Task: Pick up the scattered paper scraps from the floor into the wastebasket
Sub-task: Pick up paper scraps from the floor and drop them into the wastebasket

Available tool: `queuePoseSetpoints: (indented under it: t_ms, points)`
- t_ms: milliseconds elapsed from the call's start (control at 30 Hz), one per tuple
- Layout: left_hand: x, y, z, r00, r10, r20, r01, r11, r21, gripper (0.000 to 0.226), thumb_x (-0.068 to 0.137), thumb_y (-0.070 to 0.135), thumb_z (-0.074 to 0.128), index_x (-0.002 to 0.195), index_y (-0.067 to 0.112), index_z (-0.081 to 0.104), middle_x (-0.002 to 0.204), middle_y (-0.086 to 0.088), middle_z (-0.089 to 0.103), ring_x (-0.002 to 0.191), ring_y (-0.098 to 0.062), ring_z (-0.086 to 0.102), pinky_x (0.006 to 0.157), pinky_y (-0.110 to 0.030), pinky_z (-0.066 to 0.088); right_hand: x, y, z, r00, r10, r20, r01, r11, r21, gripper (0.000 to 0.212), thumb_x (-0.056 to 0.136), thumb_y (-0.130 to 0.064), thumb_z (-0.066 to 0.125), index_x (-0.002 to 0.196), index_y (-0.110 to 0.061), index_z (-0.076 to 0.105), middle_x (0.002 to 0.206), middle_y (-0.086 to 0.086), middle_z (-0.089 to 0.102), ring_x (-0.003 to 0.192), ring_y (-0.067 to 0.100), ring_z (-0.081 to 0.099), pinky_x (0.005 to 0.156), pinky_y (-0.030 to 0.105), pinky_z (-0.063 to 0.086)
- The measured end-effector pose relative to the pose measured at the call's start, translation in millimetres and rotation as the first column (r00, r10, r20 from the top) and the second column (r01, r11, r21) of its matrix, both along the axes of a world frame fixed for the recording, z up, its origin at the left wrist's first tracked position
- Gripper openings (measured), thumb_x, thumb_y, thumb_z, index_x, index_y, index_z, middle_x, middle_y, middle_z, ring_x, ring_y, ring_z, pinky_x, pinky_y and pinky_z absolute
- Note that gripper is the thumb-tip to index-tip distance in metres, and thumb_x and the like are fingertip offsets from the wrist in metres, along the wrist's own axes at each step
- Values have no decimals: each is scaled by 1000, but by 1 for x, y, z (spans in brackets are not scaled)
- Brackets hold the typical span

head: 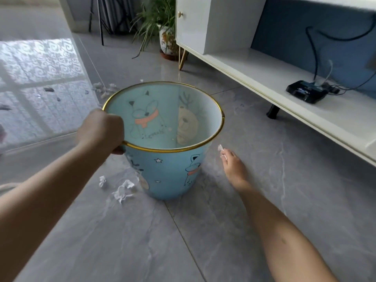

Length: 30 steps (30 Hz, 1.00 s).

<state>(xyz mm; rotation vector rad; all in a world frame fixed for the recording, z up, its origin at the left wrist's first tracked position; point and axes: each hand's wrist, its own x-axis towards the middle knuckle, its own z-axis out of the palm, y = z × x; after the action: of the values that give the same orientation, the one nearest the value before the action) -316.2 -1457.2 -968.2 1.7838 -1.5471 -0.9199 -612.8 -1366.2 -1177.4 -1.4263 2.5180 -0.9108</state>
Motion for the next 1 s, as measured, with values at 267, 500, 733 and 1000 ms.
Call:
queuePoseSetpoints:
  t_ms: [267, 500, 733, 1000]
  points:
    - [15, 15, 6, 994, 74, 81, -77, 997, 28, 46, 74, 17, 33, 112, 1, 52, 103, -22, 66, 84, -42, 68, 73, -49, 59, 57, 80, 36, 901, -70, 428, 126, 987, -104, 30, 85, -27, 41, 97, -13, 65, 95, 5, 65, 95, 27, 61, 72, 27, 41]
    - [33, 44, 0, 987, 148, -58, -143, 987, 79, 38, 82, 6, 42, 119, -5, 42, 115, -30, 59, 93, -49, 65, 77, -53, 57, 69, 55, 206, 470, 263, 842, 452, 748, -486, 24, 99, -10, 38, 90, -14, 60, 92, 1, 65, 76, 1, 66, 63, 10, 50]
    - [54, 70, -10, 979, 109, -172, -100, 993, 60, 43, 65, 11, 34, 102, -6, 49, 97, -31, 63, 80, -49, 66, 74, -55, 57, 152, 54, 309, 606, 490, 626, -251, 865, -434, 26, 99, -30, 39, 106, -18, 61, 98, -4, 70, 100, 17, 64, 86, 23, 52]
    - [115, 96, 57, 966, 19, -258, -8, 999, 43, 38, 72, -1, 32, 103, -9, 52, 90, -31, 60, 53, -44, 65, 52, -61, 55, 197, 76, 321, 923, 384, -29, -342, 782, -520, 55, 90, -52, 20, 103, -18, 62, 62, -5, 64, 57, 2, 57, 59, 15, 41]
